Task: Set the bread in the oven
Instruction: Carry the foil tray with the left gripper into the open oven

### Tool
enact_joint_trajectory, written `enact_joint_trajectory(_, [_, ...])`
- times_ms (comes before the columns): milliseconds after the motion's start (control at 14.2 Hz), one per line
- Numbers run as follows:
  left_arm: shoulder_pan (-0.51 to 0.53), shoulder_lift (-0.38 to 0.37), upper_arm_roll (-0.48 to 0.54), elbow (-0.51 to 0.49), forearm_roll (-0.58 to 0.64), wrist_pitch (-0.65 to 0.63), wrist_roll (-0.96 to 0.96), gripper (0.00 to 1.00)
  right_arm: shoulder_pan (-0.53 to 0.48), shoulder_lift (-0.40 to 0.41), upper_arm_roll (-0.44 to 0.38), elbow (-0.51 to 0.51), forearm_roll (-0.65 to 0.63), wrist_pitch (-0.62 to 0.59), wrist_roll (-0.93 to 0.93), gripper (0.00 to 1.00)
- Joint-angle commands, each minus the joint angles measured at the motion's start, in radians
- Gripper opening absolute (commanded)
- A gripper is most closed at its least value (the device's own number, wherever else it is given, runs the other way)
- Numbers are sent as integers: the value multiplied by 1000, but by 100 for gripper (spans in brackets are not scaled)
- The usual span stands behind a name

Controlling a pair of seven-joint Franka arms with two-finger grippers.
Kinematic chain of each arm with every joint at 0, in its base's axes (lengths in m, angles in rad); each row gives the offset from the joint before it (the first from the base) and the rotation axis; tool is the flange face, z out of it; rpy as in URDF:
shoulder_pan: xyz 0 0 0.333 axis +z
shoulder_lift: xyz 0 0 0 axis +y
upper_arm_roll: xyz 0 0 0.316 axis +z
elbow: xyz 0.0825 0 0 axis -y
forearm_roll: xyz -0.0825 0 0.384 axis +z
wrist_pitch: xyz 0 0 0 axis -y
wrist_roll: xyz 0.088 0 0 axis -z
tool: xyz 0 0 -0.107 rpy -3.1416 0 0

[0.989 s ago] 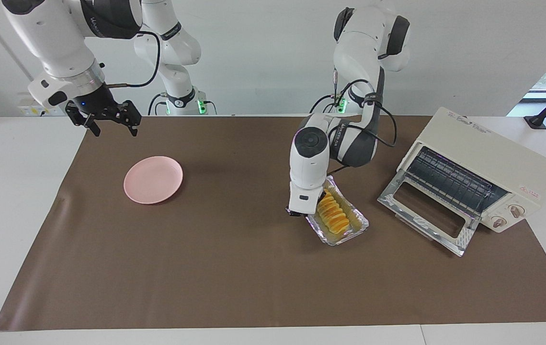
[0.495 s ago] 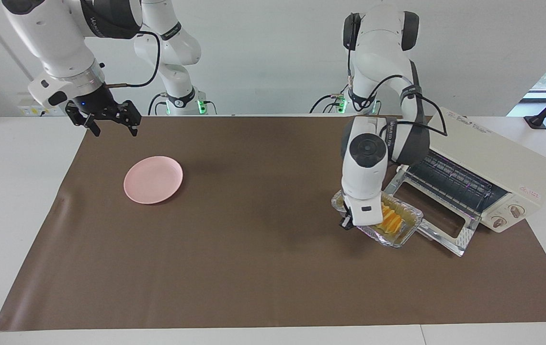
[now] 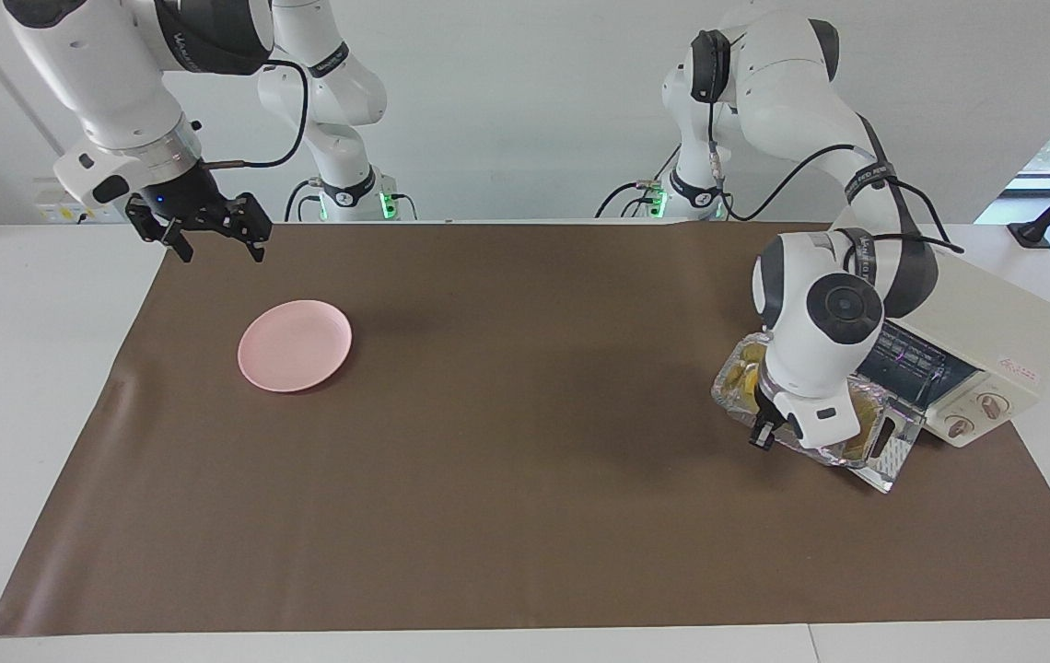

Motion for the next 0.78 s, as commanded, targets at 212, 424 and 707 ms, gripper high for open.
enact_joint_trajectory(212, [75,-17,-12,10,-29,-103,61,0,-15,-16,12,-13,-9,-4,-25,100])
enact_joint_trajectory(424, [82,-23,-12,10,-30,-129,118,0,-15,-16,12,-13,-9,-4,-25,100])
enact_joint_trajectory(707, [131,-50,-7,4,-61,-139,206,0,-15,-16,12,-13,-9,-4,-25,100])
